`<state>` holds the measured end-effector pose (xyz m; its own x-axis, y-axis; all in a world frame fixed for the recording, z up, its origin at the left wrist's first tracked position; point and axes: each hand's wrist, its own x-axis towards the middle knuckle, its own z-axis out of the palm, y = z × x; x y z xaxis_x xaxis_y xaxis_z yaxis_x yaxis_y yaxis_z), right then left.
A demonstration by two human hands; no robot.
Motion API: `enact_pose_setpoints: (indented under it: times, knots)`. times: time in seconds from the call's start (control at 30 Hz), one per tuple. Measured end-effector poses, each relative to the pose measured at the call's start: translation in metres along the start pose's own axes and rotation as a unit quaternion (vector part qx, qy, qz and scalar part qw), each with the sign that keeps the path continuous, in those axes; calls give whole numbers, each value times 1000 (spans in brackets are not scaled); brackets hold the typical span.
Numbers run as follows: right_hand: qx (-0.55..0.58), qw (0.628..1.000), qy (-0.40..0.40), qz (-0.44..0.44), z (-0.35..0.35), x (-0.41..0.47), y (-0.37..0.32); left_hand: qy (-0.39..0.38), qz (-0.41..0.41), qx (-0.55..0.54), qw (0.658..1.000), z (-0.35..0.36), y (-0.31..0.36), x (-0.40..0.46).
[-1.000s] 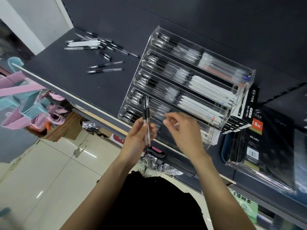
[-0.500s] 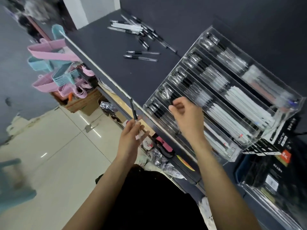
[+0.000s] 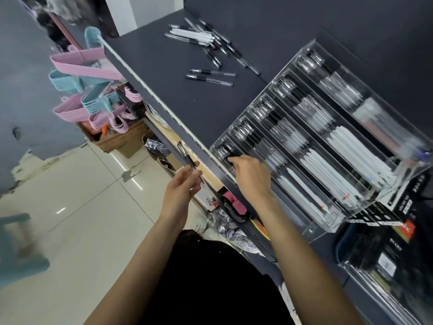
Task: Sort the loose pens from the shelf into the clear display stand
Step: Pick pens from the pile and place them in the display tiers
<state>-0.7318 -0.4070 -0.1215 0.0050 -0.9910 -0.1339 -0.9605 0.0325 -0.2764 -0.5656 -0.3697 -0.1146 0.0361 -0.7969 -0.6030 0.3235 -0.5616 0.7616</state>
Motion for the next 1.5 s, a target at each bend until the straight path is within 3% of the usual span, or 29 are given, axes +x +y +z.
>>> enact_pose_setpoints:
  times: [0.17,0.27,0.37,0.5,0.53,0.57,0.63,0.7,0.77,0.83,1.13,1.23,1.33,1.43,1.5]
  knots:
    - [6,1000,-8,-9,-6,-9,0,0,15,53,998,8,-1,0]
    - [116,993,23,8,-22,-21,-7,-6,35,73,997,14,-1,3]
    - [214,977,-7,1,-34,-38,-9,-19,58,90,994,25,1,6]
    - [216,975,20,37,-35,-50,3,-43,119,186,974,45,3,9]
    - [188,980,39,54,-34,-51,8,-42,172,275,945,47,0,12]
    - [146,985,59,67,-31,-50,13,-34,245,383,890,46,-2,16]
    - [61,992,78,76,-28,-46,21,-20,386,553,738,41,-8,29]
    - [1,996,61,62,-23,-41,24,-34,442,625,643,35,-12,42]
    - [-41,997,36,45,-20,-35,24,-56,437,672,595,32,-13,49]
    - [-73,997,17,35,-18,-31,23,-63,435,694,570,29,-12,52]
    - [-119,993,-26,-2,-15,-34,21,-87,443,699,554,25,-5,52]
    - [-108,994,-23,7,-19,-34,20,-101,472,654,583,21,2,57]
    - [-64,998,16,9,-26,-35,10,-68,517,587,619,12,20,63]
    - [-15,994,104,-31,-42,-24,-5,-28,534,527,660,0,51,79]
    - [15,990,118,-76,-54,-2,-21,-12,533,492,688,-8,79,100]
